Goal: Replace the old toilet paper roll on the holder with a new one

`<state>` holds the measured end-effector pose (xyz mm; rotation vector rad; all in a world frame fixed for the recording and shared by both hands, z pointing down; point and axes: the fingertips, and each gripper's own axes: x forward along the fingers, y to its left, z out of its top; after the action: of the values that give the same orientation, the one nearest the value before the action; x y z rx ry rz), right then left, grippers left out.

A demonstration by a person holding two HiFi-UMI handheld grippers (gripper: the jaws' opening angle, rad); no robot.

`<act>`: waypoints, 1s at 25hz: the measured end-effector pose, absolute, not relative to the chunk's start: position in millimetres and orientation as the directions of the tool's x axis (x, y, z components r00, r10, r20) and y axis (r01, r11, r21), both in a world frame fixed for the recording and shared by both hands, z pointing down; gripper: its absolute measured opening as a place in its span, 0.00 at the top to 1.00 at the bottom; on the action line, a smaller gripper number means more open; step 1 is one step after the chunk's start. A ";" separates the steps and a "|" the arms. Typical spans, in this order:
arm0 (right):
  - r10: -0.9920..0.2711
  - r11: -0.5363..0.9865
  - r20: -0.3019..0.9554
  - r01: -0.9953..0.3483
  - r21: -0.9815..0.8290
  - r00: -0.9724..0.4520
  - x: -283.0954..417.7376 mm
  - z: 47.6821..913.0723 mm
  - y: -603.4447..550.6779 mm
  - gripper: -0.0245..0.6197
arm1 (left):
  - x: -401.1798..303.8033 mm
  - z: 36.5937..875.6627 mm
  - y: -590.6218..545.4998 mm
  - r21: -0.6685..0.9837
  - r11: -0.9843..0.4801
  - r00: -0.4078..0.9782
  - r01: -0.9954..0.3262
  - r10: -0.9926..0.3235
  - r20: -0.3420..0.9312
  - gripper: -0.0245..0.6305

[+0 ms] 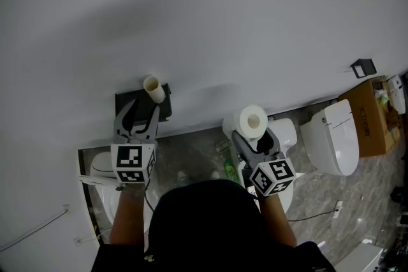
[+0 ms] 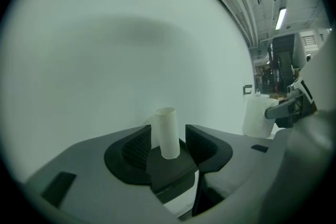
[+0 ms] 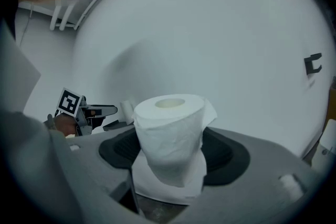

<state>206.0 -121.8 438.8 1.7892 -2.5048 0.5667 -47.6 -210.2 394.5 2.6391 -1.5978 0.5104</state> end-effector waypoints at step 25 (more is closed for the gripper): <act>-0.948 0.135 0.247 -0.957 -0.257 -0.200 243.8 437.7 -104.4 0.42 | -28.8 408.0 -263.8 -0.156 -0.507 0.437 -0.848 -0.835 0.335 0.68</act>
<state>243.8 -104.4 437.7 1.9707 -2.3486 0.5634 -28.8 -263.8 408.0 2.6333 -1.5416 0.5821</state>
